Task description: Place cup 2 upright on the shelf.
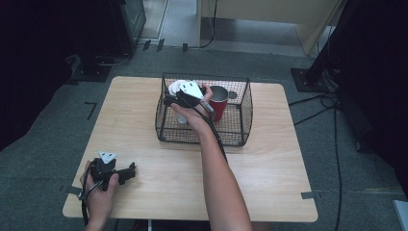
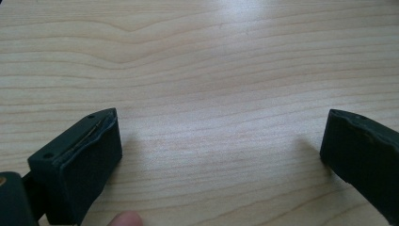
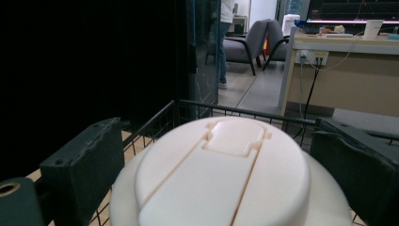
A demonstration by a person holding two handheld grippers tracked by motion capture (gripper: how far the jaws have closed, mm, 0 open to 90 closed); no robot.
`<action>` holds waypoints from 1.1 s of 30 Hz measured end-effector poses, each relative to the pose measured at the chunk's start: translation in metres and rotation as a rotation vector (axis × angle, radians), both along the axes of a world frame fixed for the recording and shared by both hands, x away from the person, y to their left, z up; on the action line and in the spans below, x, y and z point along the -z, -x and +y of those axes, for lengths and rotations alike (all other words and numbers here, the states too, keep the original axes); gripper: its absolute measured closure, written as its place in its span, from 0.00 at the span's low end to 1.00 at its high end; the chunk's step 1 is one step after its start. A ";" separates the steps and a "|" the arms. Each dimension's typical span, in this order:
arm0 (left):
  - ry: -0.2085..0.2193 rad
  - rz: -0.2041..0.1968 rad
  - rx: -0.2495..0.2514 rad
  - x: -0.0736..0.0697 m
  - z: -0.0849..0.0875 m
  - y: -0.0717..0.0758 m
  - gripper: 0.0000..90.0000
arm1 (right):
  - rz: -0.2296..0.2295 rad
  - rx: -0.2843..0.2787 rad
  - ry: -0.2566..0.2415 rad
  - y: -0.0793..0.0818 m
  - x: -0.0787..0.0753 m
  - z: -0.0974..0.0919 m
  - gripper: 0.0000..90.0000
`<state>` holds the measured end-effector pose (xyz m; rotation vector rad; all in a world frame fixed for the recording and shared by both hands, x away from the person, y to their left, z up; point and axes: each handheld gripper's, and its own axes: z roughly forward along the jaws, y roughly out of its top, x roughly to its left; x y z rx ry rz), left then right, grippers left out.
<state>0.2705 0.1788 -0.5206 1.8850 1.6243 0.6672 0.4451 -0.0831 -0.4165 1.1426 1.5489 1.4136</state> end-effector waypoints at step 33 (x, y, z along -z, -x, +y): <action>-0.001 0.000 0.001 0.000 0.000 0.000 0.00 | -0.070 -0.027 -0.030 0.054 -0.042 -0.040 0.00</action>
